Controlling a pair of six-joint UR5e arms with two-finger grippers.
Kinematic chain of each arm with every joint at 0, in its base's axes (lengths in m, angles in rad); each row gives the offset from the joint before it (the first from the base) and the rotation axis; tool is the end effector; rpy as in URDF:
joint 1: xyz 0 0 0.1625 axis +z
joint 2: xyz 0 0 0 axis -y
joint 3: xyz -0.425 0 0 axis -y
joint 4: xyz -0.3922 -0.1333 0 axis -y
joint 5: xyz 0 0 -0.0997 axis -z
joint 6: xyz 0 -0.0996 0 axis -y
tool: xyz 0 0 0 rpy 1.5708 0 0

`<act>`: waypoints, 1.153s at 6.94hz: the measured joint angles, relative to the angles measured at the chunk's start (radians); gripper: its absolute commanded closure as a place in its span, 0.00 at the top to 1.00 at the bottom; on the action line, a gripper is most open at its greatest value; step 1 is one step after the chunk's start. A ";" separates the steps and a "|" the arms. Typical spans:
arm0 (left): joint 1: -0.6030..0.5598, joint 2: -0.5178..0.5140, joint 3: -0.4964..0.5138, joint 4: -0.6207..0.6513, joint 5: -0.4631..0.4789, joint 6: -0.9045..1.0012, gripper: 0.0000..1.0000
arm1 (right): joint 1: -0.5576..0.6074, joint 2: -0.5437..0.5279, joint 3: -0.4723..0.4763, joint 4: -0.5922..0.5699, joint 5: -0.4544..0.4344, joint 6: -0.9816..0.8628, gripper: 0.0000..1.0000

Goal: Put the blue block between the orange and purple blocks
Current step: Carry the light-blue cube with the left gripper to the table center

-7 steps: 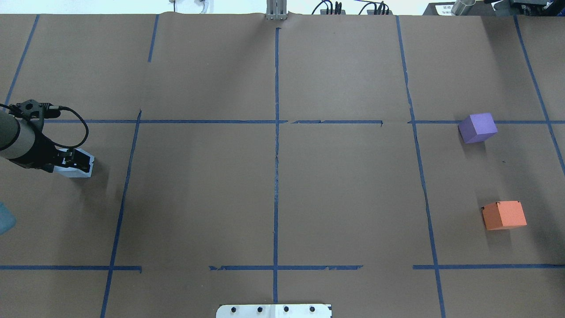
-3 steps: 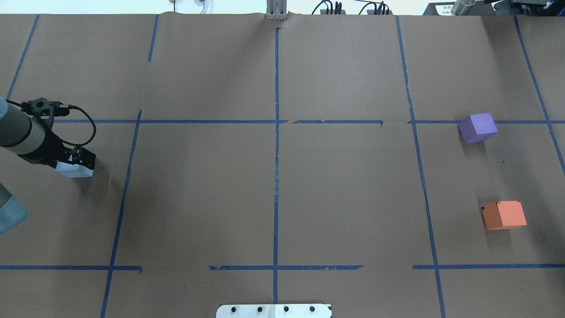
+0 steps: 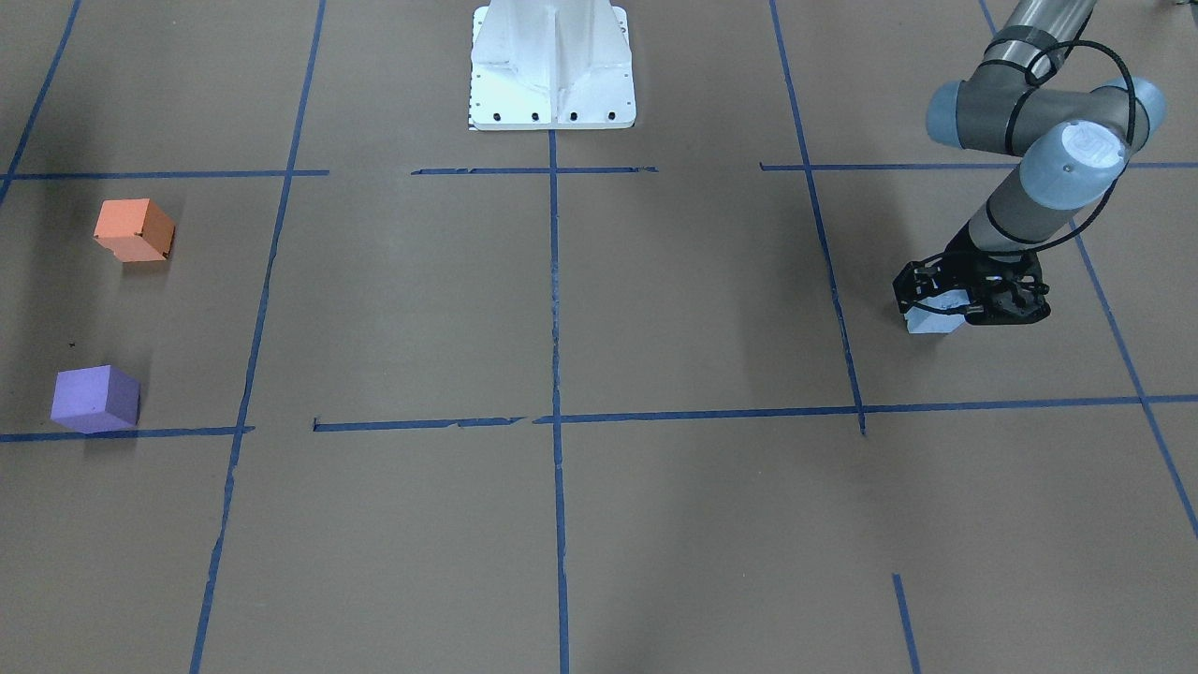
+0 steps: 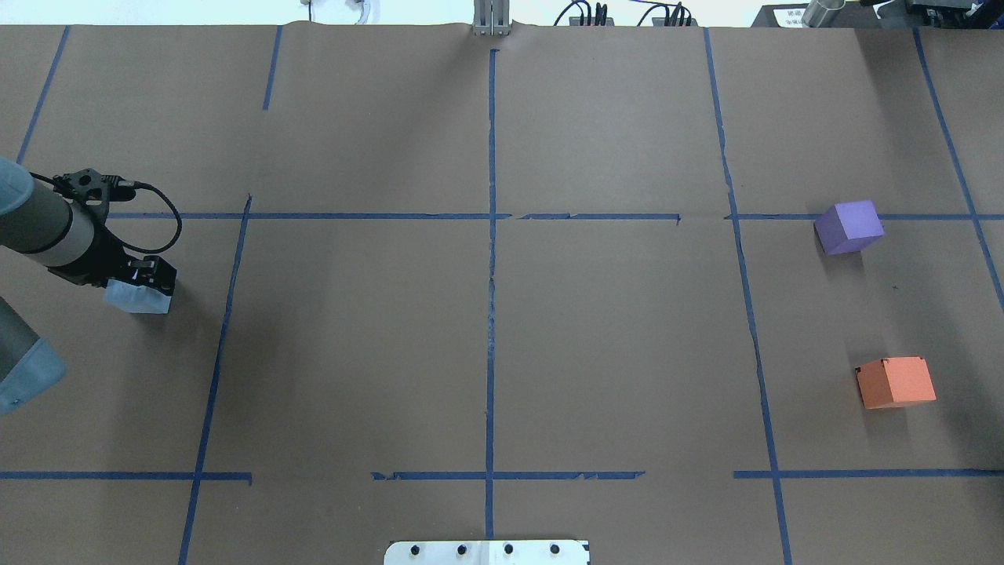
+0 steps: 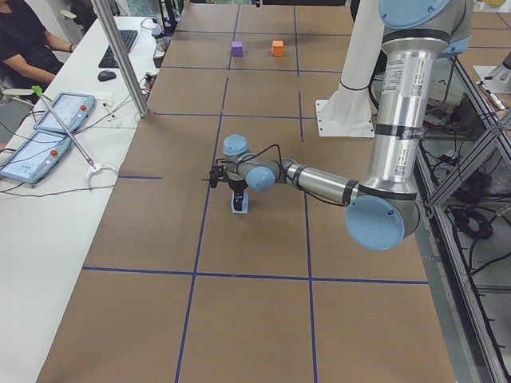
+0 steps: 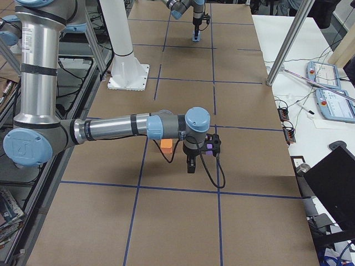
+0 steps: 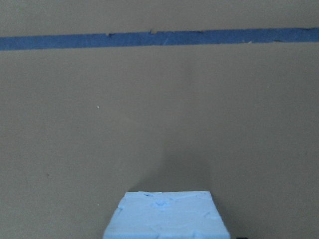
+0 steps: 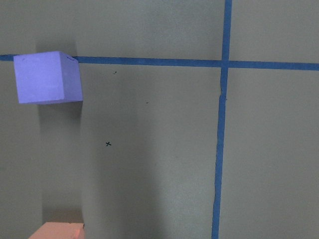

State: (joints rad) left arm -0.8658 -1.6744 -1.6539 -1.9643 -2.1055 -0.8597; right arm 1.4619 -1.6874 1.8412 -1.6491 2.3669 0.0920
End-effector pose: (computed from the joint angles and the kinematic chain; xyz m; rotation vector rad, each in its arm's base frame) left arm 0.2998 -0.4798 0.5294 0.0353 0.7667 0.0081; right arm 0.0136 -0.4469 0.5865 -0.0087 -0.7989 -0.0460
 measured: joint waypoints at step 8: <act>0.293 -0.806 0.288 0.314 0.165 -0.157 0.32 | -0.001 0.000 0.000 -0.002 0.010 0.004 1.00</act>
State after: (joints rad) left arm -0.5730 -2.4801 -1.3661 -1.6504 -1.9407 -1.0166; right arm 1.4607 -1.6874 1.8415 -1.6506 2.3766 0.0964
